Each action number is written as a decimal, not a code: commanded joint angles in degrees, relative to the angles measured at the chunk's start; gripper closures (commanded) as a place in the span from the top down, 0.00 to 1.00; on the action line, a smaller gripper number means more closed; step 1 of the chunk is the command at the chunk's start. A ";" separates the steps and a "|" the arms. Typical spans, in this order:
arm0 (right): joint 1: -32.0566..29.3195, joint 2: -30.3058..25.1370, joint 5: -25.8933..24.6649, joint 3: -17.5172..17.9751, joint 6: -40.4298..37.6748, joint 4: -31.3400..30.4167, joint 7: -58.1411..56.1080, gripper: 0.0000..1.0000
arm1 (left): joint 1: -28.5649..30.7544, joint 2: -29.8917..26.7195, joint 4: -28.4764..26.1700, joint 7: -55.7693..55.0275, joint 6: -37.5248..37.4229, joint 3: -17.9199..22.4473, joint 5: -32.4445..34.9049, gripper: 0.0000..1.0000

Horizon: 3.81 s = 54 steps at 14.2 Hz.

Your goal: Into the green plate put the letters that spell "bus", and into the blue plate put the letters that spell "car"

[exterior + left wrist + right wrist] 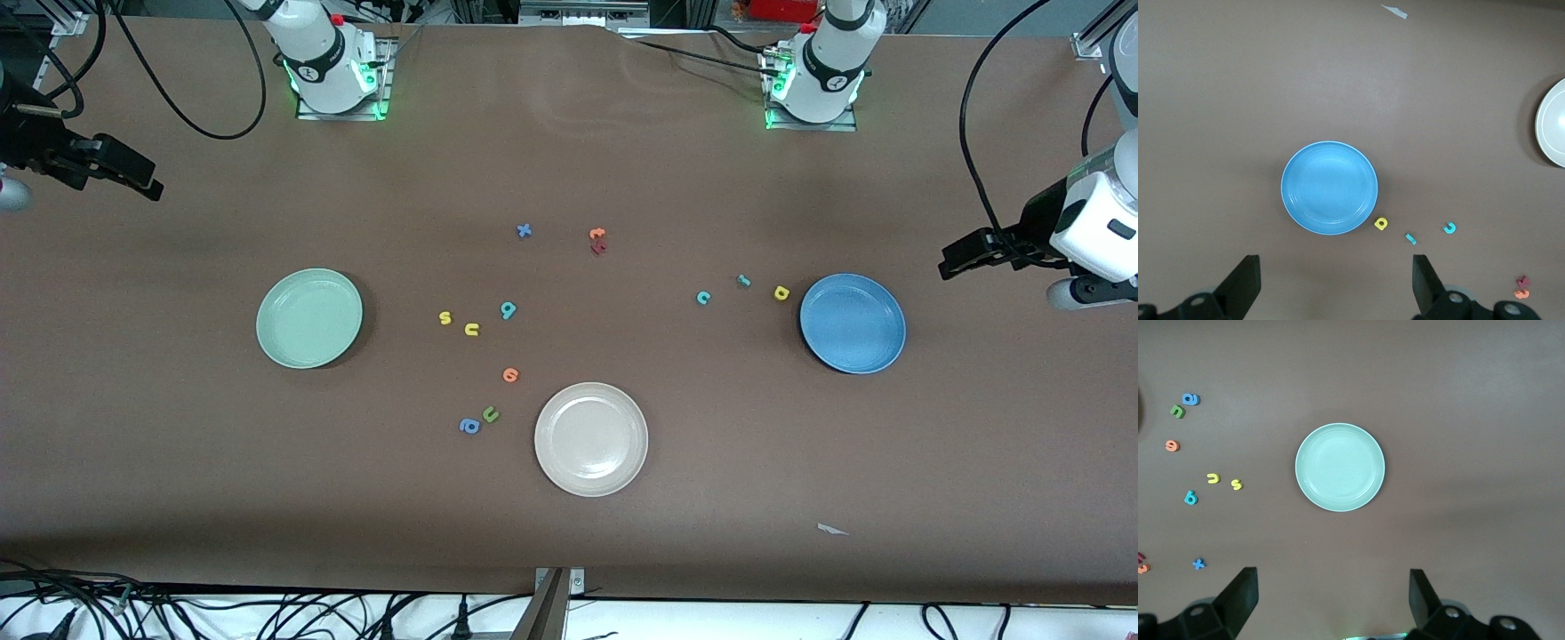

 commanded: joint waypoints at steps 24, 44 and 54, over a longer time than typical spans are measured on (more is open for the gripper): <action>0.06 0.11 0.81 -0.12 -1.22 1.24 0.89 1.00 | -0.23 -0.56 0.00 0.70 -0.77 0.35 -1.49 1.00; 4.35 5.29 0.81 2.51 -0.08 1.06 0.89 1.00 | -0.58 -0.47 -0.35 -0.26 -0.77 0.35 -1.49 1.00; 16.21 17.51 1.52 2.51 17.46 -4.36 8.87 1.00 | -0.58 3.91 -0.87 -34.68 1.24 -9.31 -1.67 1.00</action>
